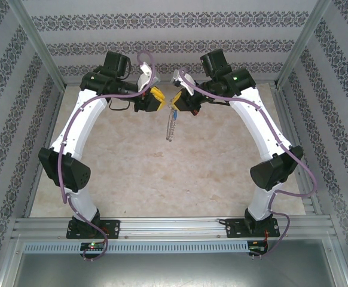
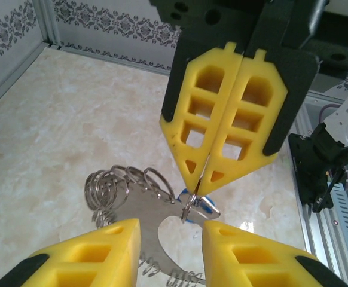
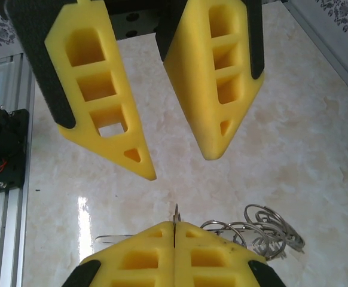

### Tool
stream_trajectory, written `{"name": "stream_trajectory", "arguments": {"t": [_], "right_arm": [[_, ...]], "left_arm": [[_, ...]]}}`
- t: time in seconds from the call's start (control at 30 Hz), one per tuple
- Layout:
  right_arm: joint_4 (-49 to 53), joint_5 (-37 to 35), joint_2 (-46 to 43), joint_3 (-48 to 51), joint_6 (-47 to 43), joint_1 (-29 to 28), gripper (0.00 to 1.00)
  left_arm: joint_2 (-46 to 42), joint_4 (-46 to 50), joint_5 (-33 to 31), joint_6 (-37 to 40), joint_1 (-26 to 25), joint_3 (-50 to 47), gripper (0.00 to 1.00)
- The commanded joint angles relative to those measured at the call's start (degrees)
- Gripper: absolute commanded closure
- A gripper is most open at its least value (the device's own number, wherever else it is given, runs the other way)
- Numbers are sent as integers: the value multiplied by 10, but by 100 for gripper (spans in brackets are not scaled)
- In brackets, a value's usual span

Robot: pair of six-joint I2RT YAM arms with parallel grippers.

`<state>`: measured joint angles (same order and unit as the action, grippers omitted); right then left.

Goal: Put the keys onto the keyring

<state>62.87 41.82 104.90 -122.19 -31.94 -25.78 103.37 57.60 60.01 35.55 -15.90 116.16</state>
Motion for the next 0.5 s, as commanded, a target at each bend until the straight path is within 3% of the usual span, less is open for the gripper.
{"name": "stream_trajectory", "arguments": {"t": [0.0,0.47], "right_arm": [[4,39,3,-19,-16,-7,100],[3,49,1,-19,-19,-8,100]], "left_arm": [[11,53,32,30,-9,28,68],[34,100,34,57,-23,52,68]]}}
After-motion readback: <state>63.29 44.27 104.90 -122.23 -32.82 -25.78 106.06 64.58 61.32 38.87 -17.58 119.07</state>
